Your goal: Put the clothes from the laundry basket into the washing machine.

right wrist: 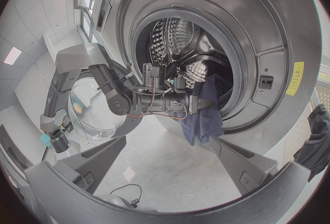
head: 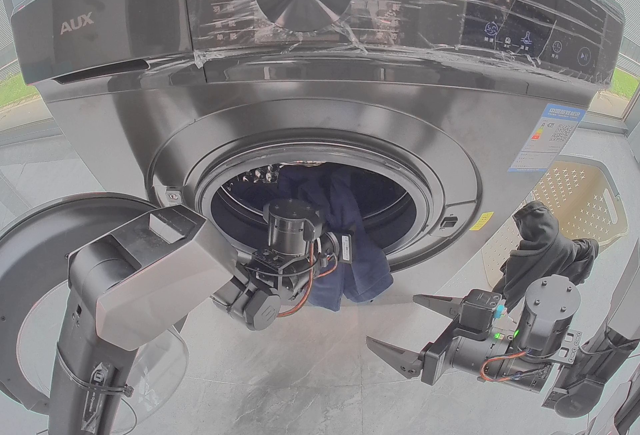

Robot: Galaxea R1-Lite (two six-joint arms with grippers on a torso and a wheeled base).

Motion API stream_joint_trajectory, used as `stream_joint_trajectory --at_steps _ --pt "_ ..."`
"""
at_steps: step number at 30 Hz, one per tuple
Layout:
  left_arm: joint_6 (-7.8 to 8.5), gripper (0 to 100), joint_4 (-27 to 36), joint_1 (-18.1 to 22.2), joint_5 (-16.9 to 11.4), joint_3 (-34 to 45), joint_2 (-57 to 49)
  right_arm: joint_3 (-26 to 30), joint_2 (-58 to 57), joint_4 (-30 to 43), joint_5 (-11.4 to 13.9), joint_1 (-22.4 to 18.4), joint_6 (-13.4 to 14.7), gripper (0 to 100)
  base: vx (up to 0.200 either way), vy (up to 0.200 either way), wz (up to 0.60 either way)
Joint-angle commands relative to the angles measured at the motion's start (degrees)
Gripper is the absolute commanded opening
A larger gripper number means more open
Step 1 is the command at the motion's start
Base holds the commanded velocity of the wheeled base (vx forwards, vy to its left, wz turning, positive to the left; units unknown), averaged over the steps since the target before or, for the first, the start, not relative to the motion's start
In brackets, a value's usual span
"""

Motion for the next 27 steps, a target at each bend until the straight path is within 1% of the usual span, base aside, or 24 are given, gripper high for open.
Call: stream_joint_trajectory --at_steps 1,2,3,4,7,8,10,13,17,18,19,20,22,23,27 --pt "-0.26 0 -0.3 1.4 1.11 -4.28 0.59 0.01 0.03 -0.01 0.04 0.03 0.0 100 0.0 0.0 0.0" --pt "-0.26 0 -0.3 2.19 2.69 -7.18 0.59 -0.08 0.03 -0.01 0.04 0.03 0.0 100 0.0 0.0 0.0" --pt "-0.26 0 -0.3 2.36 3.05 -7.7 0.59 -0.08 0.03 -0.01 0.04 0.03 0.0 100 0.0 0.0 0.0" --pt "-0.43 0 -0.3 3.16 4.36 -10.87 0.94 -0.08 0.03 -0.01 0.04 0.03 0.0 100 0.0 0.0 0.0" --pt "-0.61 0 -0.3 4.3 4.98 -15.0 1.11 -0.08 0.03 -0.01 0.04 0.03 0.0 100 0.0 0.0 0.0" --pt "-0.61 0 -0.3 4.3 4.98 -15.0 1.11 -0.08 0.03 -0.01 0.04 0.03 0.0 100 0.0 0.0 0.0" --pt "-1.23 0 -0.39 4.83 5.16 -17.37 1.29 -0.08 0.03 -0.01 0.04 0.03 0.0 100 0.0 0.0 0.0" --pt "-1.84 0 -0.65 4.83 6.3 -18.07 1.9 0.01 0.03 -0.01 0.04 0.03 0.0 100 0.0 0.0 0.0" --pt "-1.75 0 -1.71 4.21 6.56 -16.76 1.82 0.01 0.03 -0.01 0.12 0.03 0.0 100 0.0 0.0 0.0" --pt "-1.75 100 -1.71 4.21 6.56 -16.32 1.73 0.01 0.03 -0.01 0.12 0.03 0.0 100 0.0 0.0 0.0" --pt "-1.75 100 -1.71 4.21 6.56 -16.23 1.73 0.01 0.03 -0.01 0.12 0.03 0.0 100 0.0 0.0 0.0" --pt "-1.05 100 -2.41 3.77 6.56 -14.47 1.46 0.01 0.12 -0.01 0.12 0.03 0.0 100 0.0 0.0 0.0" --pt "-0.7 100 -2.85 3.16 6.39 -12.98 1.02 0.01 0.12 -0.01 0.12 0.03 0.0 100 0.0 0.0 0.0" --pt "-0.43 100 -2.76 1.75 5.68 -9.9 -0.65 0.01 0.12 -0.01 0.12 0.03 0.0 100 0.0 0.0 0.0" --pt "-0.26 100 -0.39 0.08 4.19 -3.75 -2.4 0.01 0.12 0.08 0.12 0.03 0.0 100 0.0 0.0 0.0"
